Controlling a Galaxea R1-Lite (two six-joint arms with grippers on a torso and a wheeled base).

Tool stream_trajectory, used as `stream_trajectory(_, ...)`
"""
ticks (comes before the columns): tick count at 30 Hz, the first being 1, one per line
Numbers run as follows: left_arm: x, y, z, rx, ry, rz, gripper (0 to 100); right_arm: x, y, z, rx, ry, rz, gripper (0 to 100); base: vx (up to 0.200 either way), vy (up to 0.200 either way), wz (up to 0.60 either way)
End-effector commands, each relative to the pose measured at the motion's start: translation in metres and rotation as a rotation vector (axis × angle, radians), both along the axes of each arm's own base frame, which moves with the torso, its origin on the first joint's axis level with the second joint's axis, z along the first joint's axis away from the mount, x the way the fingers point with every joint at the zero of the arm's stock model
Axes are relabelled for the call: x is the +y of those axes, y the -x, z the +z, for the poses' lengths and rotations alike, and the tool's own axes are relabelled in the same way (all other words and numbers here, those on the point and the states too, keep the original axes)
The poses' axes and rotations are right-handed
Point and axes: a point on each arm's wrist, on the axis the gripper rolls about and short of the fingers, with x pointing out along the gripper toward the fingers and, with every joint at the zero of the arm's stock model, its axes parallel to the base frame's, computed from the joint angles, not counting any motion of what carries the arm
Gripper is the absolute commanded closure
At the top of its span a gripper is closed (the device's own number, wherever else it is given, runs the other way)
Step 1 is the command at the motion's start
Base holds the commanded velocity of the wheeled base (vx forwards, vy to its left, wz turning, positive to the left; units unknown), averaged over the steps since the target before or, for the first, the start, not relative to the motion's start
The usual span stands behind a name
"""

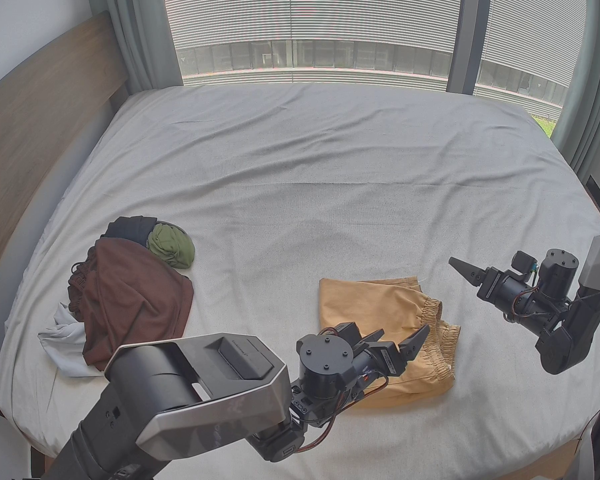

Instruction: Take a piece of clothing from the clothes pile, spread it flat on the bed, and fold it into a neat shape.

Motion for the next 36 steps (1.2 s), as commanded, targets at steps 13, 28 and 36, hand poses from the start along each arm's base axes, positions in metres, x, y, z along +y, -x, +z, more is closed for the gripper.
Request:
stream_trajectory(13,0.093,0.005,0.042,0.081,-0.051,0.128,0,0.007,0.004,-0.005,0.024,0.002,0.025,0,0.0,0.0,0.0)
stream_trajectory(28,0.191,0.045,0.091,0.098,-0.054,0.145,0,0.015,0.011,-0.011,0.059,0.007,0.048,0,0.0,0.0,0.0)
stream_trajectory(36,0.241,0.077,0.096,0.133,-0.11,0.131,0,0.018,0.014,-0.016,0.082,0.012,0.058,0,0.0,0.0,0.0)
